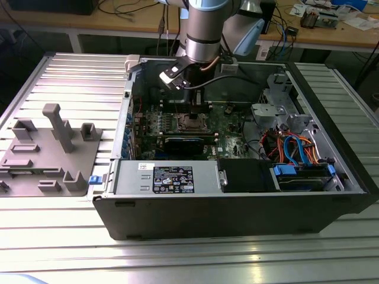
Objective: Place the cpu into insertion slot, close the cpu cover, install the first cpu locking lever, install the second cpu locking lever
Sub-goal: 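Close the cpu cover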
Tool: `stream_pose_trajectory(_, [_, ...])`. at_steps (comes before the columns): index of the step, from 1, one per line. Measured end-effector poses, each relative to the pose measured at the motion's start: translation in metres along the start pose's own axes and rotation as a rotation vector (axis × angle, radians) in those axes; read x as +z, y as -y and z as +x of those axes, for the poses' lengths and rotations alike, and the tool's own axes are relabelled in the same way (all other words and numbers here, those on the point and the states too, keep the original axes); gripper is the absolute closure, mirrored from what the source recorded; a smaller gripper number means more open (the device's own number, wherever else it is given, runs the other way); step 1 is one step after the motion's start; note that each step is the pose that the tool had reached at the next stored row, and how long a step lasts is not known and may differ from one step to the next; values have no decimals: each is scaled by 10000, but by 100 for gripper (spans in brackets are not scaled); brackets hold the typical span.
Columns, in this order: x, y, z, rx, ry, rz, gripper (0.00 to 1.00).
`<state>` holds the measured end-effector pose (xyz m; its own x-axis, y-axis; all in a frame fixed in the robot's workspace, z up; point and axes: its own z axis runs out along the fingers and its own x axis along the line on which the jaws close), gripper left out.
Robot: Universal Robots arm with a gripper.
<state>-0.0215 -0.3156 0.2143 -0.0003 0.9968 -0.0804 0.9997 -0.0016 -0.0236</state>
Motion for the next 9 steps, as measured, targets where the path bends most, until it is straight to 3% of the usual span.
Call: stream_pose_trajectory(9, [-23, -6, -2, 0, 0, 0, 89])
